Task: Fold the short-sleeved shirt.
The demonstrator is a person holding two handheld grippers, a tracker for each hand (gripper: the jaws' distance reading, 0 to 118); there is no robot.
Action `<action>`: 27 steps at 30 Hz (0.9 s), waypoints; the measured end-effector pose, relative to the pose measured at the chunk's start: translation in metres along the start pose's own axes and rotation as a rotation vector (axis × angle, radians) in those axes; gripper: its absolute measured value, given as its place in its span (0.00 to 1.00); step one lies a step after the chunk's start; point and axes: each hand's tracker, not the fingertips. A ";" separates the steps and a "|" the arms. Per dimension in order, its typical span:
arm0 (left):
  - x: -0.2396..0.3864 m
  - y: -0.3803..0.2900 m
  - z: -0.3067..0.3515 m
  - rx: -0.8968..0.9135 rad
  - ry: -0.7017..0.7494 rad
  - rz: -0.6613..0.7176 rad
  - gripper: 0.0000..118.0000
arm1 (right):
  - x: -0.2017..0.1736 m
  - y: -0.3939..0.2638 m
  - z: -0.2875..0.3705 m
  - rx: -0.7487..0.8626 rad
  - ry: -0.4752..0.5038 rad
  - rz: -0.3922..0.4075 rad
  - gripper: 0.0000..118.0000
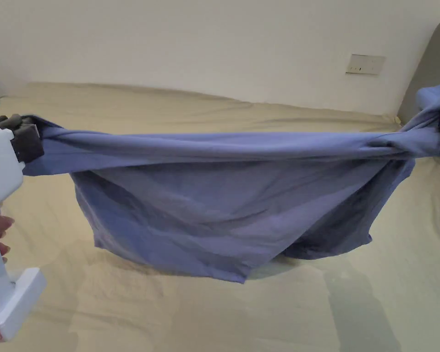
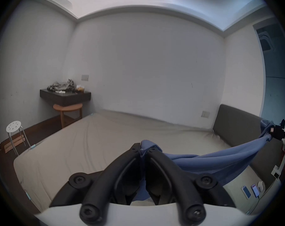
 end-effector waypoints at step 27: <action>0.051 0.175 -0.094 0.183 0.028 -0.237 0.01 | -0.001 0.129 -0.101 0.190 -0.082 0.096 0.04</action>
